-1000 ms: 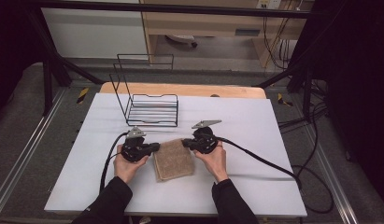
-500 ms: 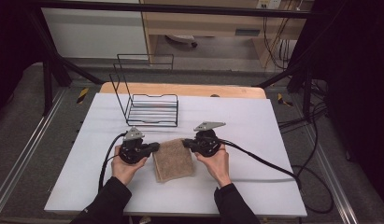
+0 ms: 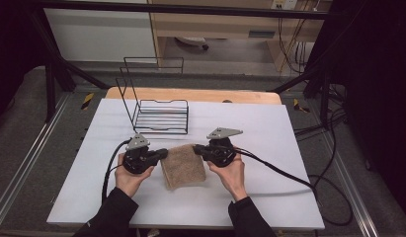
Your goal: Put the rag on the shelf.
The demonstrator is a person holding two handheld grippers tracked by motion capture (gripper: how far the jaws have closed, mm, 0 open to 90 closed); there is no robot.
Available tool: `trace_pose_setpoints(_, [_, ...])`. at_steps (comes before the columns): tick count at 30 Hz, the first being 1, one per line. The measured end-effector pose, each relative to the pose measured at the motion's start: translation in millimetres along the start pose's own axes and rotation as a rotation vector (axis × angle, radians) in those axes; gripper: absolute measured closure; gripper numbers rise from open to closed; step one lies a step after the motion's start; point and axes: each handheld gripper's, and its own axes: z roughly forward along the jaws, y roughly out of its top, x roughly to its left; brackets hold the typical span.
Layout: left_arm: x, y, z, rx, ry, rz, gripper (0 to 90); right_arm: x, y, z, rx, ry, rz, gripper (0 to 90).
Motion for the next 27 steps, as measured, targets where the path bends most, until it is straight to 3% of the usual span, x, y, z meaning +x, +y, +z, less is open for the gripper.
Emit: trace_pose_setpoints(27, [0.9, 22.3, -33.4, -0.111, 0.035, 0.019, 86.3, 19.4, 25.8, -14.0, -0.130, -0.011, -0.045, 86.7])
